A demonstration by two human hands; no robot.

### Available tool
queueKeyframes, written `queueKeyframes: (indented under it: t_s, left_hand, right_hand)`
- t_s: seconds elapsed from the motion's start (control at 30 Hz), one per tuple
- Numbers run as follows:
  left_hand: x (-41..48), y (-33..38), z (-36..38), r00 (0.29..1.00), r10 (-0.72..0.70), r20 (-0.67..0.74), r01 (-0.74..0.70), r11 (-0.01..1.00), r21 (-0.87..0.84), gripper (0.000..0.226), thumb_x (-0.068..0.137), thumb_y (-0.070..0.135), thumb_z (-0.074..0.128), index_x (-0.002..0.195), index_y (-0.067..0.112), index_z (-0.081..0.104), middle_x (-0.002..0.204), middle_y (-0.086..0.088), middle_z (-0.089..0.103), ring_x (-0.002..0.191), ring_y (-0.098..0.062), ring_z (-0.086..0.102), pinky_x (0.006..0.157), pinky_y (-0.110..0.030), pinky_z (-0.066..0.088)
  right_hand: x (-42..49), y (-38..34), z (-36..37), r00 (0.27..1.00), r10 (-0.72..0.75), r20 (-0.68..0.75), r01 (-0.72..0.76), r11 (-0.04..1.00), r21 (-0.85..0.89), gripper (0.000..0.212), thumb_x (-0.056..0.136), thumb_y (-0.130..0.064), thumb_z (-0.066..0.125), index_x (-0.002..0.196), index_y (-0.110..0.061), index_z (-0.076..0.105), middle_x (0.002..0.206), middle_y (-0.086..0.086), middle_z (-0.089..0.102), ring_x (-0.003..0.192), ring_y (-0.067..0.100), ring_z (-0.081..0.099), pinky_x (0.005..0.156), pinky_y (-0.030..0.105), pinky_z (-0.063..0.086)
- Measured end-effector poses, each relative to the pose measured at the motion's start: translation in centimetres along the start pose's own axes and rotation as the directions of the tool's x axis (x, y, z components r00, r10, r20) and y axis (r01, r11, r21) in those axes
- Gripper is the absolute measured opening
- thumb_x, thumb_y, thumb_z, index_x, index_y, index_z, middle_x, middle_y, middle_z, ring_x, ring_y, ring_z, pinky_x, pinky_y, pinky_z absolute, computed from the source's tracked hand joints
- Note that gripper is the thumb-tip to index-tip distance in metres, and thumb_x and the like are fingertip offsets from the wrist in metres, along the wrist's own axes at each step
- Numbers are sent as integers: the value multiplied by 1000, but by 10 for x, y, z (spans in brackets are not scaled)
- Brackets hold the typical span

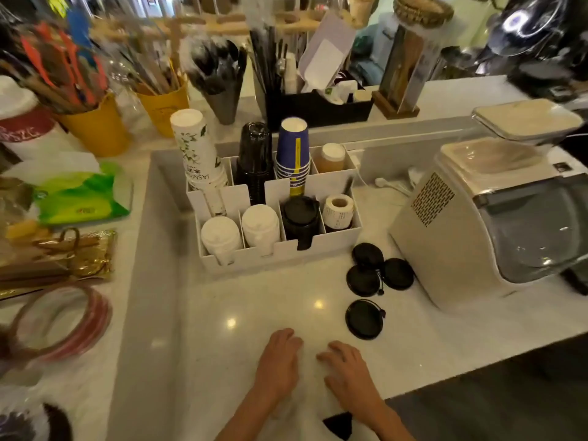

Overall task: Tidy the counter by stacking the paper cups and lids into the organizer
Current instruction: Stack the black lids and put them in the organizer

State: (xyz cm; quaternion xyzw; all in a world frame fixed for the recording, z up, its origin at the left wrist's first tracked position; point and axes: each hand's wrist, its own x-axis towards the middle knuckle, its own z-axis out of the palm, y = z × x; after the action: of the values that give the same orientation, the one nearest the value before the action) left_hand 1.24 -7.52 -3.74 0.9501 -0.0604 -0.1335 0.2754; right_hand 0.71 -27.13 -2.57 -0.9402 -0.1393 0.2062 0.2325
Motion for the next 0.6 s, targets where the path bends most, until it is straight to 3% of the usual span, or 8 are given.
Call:
queueKeyframes:
  t_s: [0.07, 0.17, 0.27, 0.33, 0.4, 0.47, 0.6]
  left_hand:
    - [-3, -1, 2, 1000, 14, 3, -14, 1000, 16, 48, 91, 11, 42, 139, 17, 48, 154, -6, 32, 142, -18, 27, 115, -24, 27]
    - [-6, -3, 4, 1000, -2, -16, 3, 1000, 14, 51, 87, 6, 46, 136, 16, 52, 152, -7, 38, 138, -24, 34, 113, -29, 30]
    - [-8, 0, 4, 1000, -8, -15, 9, 999, 35, 54, 86, 4, 46, 138, 18, 50, 153, -5, 36, 138, -24, 34, 114, -29, 29]
    - [-10, 2, 4, 1000, -12, -22, 13, 1000, 27, 54, 88, 3, 45, 140, 18, 48, 154, -4, 34, 139, -24, 33, 114, -29, 27]
    - [-13, 2, 6, 1000, -11, -19, 12, 999, 29, 54, 92, 4, 41, 143, 19, 42, 157, -3, 28, 143, -20, 26, 117, -27, 22]
    - [-16, 0, 11, 1000, -10, -13, 10, 1000, 21, 55, 95, 4, 36, 148, 20, 34, 161, -2, 19, 147, -18, 17, 121, -25, 12]
    - [-22, -4, 18, 999, 1, 37, -3, 999, 41, 58, 100, 7, 30, 154, 21, 14, 163, -1, -2, 151, -17, -2, 118, -21, -5]
  right_hand:
    - [-5, 4, 2, 1000, -2, 14, 2, 1000, 4, 45, 91, -26, 53, 135, -30, 50, 151, -5, 27, 138, 19, 26, 114, 23, 18]
    - [-5, 5, -4, 1000, -10, -20, 13, 986, 167, 34, 94, -16, 54, 127, -20, 61, 145, -1, 40, 134, 18, 35, 112, 19, 20]
    - [-2, 8, -19, 980, 187, -64, -120, 823, 555, 21, 93, -7, 57, 109, -13, 70, 122, -1, 64, 112, 16, 59, 104, 27, 43]
    - [4, 14, -31, 933, 327, -147, -163, 753, 638, 17, 92, -9, 59, 98, -23, 68, 105, -3, 67, 100, 17, 65, 88, 29, 52]
    - [11, 25, -42, 872, 382, -307, -171, 825, 539, 18, 89, -10, 64, 100, -25, 65, 104, -2, 64, 101, 19, 62, 86, 26, 50]
    - [19, 37, -51, 858, 329, -395, -190, 917, 351, 32, 84, -12, 70, 113, -22, 62, 117, 3, 59, 113, 23, 52, 96, 32, 46]
    - [32, 57, -60, 947, 218, -234, -215, 976, 40, 71, 80, -26, 73, 142, -23, 40, 147, 4, 36, 131, 29, 32, 107, 41, 37]
